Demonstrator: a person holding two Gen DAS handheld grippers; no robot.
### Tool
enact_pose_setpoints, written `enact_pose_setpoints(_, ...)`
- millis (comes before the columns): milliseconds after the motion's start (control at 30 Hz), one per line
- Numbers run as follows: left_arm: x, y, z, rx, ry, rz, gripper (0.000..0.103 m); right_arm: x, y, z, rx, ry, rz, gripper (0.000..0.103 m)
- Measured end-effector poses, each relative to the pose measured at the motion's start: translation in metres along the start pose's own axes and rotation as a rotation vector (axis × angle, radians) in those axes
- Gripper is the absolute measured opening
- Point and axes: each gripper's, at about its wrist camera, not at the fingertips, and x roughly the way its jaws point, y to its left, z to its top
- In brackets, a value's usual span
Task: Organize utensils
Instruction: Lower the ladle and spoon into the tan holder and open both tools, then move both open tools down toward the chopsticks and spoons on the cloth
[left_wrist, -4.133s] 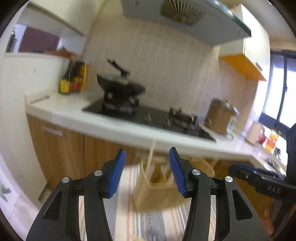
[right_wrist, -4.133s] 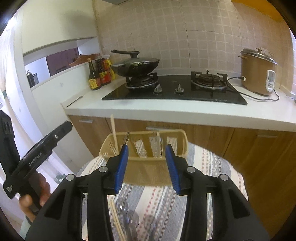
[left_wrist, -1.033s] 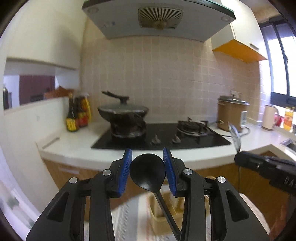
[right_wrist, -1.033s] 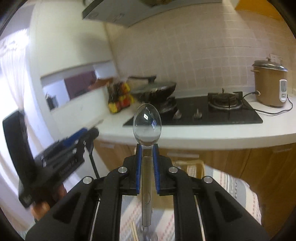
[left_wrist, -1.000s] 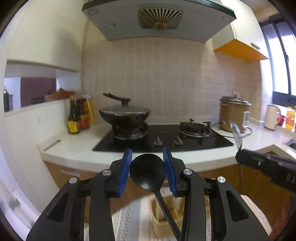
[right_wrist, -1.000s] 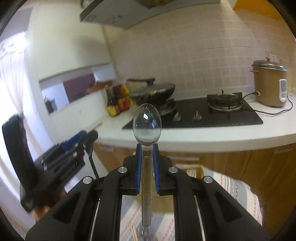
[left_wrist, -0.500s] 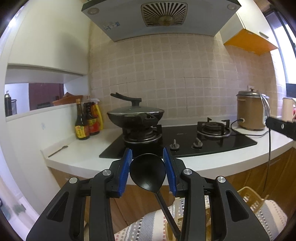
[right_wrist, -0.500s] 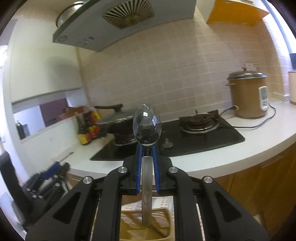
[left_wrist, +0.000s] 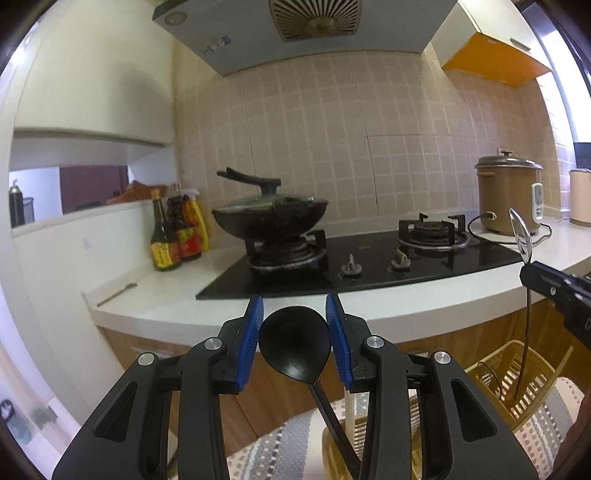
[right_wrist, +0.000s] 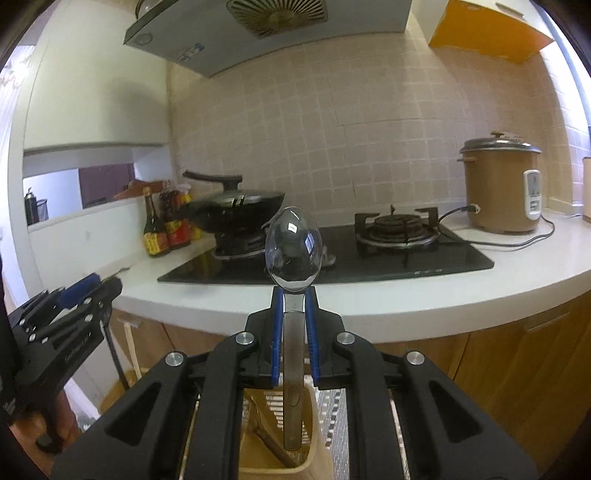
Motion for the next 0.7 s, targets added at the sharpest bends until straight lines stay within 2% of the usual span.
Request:
enact_pose_setpoints(133,0.003,0.004,-0.006,-0.023,0.023,-0.015,0.034,-0.002,-0.001,-0.007,-0.005,0.020,0.012,0.010)
enact_pose_setpoints(333,0.001,0.010,-0.008,-0.048,0.063,-0.080,0.038,-0.015,0.003,-0.009,-0.019,0.048,0.039,0.010)
enact_pose_setpoints(533,-0.017,0.014,-0.005,-0.050,0.071,-0.109,0.046,-0.035,0.002,-0.008,-0.014,0.088,0.056,0.011)
enact_pose_setpoints(700,-0.040,0.024,0.003,-0.074,0.066,-0.125,0.046,-0.062,0.004,-0.002,-0.019,0.082,0.045,0.011)
